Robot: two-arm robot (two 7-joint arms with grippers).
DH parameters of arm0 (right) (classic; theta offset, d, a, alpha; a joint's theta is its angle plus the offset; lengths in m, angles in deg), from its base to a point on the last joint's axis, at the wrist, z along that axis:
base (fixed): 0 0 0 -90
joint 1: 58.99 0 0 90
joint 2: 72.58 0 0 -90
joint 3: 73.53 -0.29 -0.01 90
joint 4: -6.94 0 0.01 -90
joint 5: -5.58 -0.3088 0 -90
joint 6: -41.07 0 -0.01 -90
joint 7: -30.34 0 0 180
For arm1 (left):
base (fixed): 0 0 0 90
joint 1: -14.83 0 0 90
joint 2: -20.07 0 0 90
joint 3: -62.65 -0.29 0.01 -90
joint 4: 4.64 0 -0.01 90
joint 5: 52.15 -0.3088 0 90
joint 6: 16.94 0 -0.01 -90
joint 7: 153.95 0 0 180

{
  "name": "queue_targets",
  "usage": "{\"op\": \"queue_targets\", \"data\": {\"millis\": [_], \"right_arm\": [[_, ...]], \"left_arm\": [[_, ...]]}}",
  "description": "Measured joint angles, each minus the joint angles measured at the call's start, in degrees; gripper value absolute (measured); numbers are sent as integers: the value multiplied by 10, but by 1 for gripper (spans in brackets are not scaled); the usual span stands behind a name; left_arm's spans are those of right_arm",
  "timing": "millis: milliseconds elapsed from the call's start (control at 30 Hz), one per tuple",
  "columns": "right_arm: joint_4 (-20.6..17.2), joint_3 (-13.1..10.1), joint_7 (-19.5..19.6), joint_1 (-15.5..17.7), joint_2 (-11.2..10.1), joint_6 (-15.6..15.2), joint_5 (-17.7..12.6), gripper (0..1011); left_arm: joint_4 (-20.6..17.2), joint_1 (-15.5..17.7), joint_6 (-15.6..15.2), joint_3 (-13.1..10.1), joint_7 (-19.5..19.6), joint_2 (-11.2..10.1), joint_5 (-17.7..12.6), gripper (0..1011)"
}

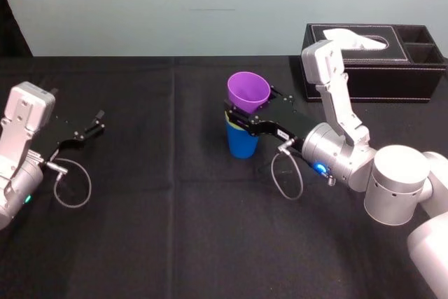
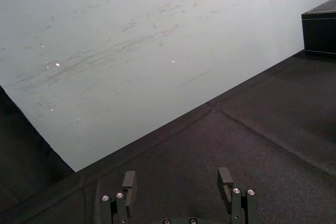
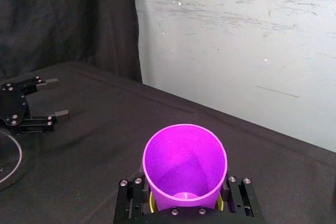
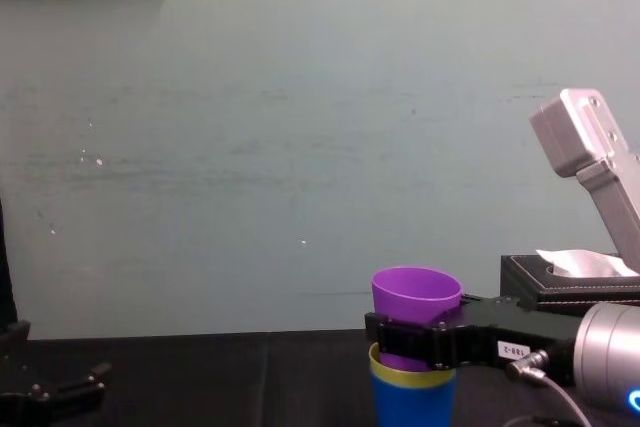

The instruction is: Stack the three plastic cups sequentially using one hand.

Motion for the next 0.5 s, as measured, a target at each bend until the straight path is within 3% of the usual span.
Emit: {"op": "queue_targets", "data": {"millis": [300, 500], "right_arm": [[-1, 0, 0, 0, 0, 0, 0, 726], [-1, -1, 1, 1, 0, 0, 0, 865]], "left_arm": [[0, 0, 0, 0, 0, 0, 0, 1012], [0, 0, 0, 0, 0, 0, 0, 1011]]}}
